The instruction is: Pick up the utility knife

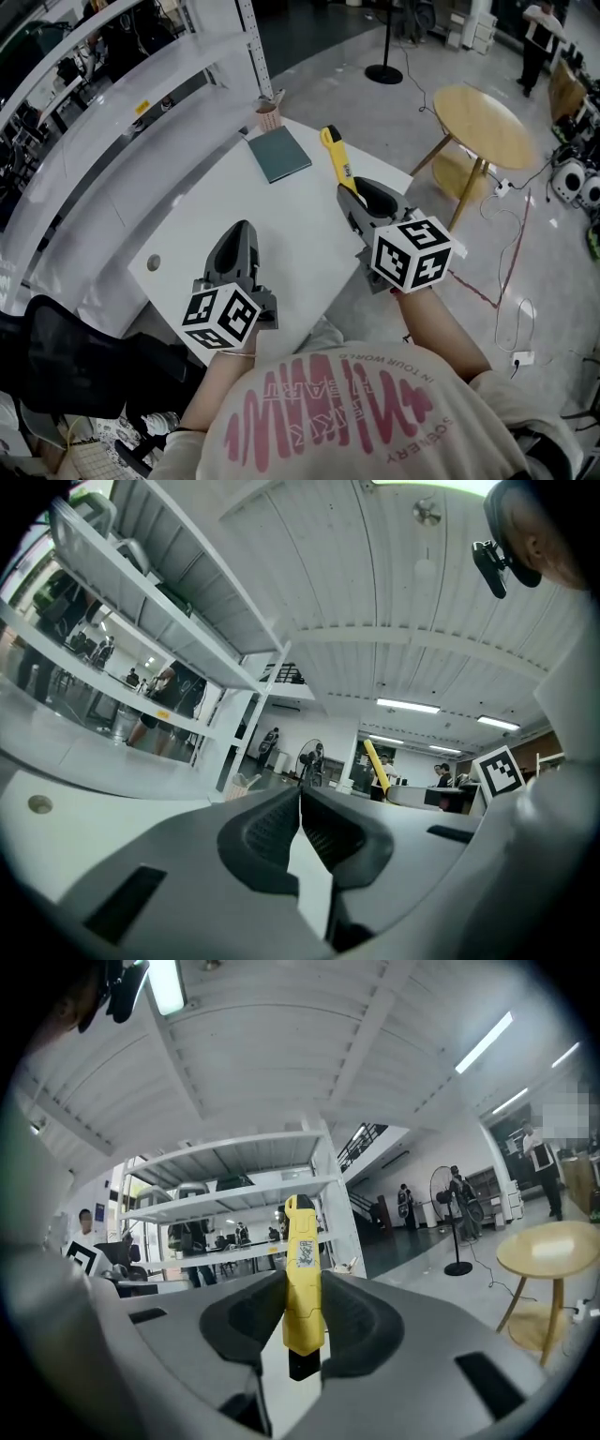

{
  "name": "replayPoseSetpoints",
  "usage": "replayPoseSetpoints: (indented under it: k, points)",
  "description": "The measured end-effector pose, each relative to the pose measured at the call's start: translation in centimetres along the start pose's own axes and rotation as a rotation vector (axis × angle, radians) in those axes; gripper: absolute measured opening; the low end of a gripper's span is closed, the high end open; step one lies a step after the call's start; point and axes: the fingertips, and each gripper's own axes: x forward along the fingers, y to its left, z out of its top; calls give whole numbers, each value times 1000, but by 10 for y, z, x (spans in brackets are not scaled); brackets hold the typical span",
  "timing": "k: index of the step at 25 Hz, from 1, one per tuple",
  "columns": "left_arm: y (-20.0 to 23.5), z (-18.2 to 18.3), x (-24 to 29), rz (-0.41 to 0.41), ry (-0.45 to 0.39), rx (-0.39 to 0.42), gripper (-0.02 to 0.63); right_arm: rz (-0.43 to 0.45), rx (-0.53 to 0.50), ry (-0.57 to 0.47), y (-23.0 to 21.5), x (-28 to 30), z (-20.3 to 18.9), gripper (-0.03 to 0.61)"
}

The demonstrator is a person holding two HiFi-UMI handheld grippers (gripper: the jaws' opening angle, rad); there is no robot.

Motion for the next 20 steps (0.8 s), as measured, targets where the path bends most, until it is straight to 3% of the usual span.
replayPoseSetpoints:
  k: [8, 20]
  points:
    - [-7, 6, -4, -21, -10, 44, 26, -33, -10, -13, -1, -15, 2, 133]
    - [-5, -1, -19, -22, -3, 41, 26, -61, -13, -2, 5, -25, -14, 132]
